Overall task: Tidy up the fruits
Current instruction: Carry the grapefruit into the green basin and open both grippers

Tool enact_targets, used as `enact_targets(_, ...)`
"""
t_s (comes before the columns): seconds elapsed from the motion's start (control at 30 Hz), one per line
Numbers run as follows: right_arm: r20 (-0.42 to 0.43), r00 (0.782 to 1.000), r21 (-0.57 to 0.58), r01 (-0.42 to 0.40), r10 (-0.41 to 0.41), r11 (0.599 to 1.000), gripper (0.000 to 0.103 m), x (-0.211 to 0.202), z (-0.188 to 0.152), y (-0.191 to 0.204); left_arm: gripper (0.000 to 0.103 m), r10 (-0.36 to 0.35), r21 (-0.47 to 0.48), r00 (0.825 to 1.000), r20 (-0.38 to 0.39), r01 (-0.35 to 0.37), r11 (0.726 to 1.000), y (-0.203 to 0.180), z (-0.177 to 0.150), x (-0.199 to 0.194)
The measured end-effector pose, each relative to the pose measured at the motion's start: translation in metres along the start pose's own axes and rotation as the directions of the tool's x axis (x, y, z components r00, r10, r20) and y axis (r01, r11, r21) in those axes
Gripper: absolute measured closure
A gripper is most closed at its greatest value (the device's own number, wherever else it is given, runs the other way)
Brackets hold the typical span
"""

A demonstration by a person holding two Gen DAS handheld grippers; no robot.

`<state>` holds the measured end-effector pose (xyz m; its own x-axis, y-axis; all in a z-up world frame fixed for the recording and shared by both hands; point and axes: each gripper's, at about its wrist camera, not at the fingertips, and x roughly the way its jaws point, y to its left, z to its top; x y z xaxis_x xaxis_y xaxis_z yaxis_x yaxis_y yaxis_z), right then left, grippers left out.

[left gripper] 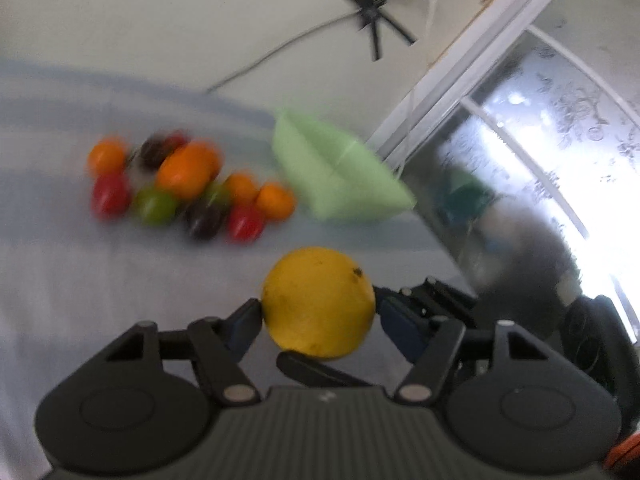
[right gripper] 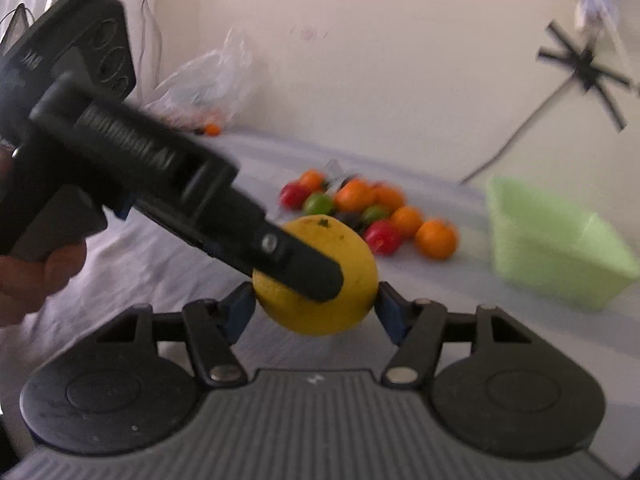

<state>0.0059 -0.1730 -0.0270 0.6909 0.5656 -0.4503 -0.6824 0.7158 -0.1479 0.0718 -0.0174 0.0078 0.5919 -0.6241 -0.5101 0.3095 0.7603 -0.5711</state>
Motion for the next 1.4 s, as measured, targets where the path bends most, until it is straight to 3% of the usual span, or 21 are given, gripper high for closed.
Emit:
enact_targets(0.17,0.072,0.99,0.055,0.117,-0.12,0.992,0.036,0.002,0.024,-0.043,0.037,-0.007,0.136,0.999,0.037,0.002,0.991,-0.033,0.062,0.041)
enact_targets(0.37,0.078,0.963,0.154,0.245,-0.259,0.957,0.036,0.029,0.044,-0.117,0.037,-0.011,0.199,1.0,0.023,0.006,0.98,-0.054,0.118,0.115)
enact_targets(0.57,-0.021,0.953,0.199,0.299,-0.301,0.933,0.036,0.067,0.04,-0.174,0.037,0.032,0.188,0.999,-0.038,-0.024,0.982,-0.047,0.132,0.178)
enact_targets(0.73,-0.055,0.947,0.218,0.32,-0.316,0.922,0.034,0.083,0.033,-0.186,0.036,0.052,0.17,0.998,-0.022,-0.047,0.984,-0.046,0.13,0.19)
enact_targets(0.87,-0.019,0.939,0.218,0.339,-0.343,0.915,0.034,0.074,0.036,-0.186,0.036,0.03,0.178,0.999,0.033,-0.035,0.983,-0.052,0.135,0.16)
enact_targets(0.97,0.056,0.928,0.201,0.351,-0.369,0.914,0.034,0.051,0.043,-0.176,0.036,-0.008,0.176,0.993,0.12,-0.013,0.984,-0.047,0.142,0.103)
enact_targets(1.03,0.113,0.92,0.221,0.346,-0.376,0.912,0.035,0.03,0.046,-0.168,0.034,0.003,0.163,0.981,0.192,-0.035,0.986,-0.036,0.144,0.055)
enact_targets(1.13,0.181,0.922,0.256,0.292,-0.342,0.922,0.04,0.003,0.047,-0.154,0.034,0.084,0.122,0.956,0.283,-0.122,0.985,-0.011,0.134,-0.011)
enact_targets(1.27,0.199,0.942,0.249,0.219,-0.271,0.944,0.063,-0.006,0.048,-0.129,0.034,0.237,0.05,0.916,0.325,-0.266,0.963,0.023,0.095,-0.062)
enact_targets(1.4,0.14,0.977,0.222,0.13,-0.164,0.966,0.073,0.009,0.04,-0.095,0.034,0.272,-0.024,0.921,0.278,-0.277,0.961,0.054,0.053,-0.071)
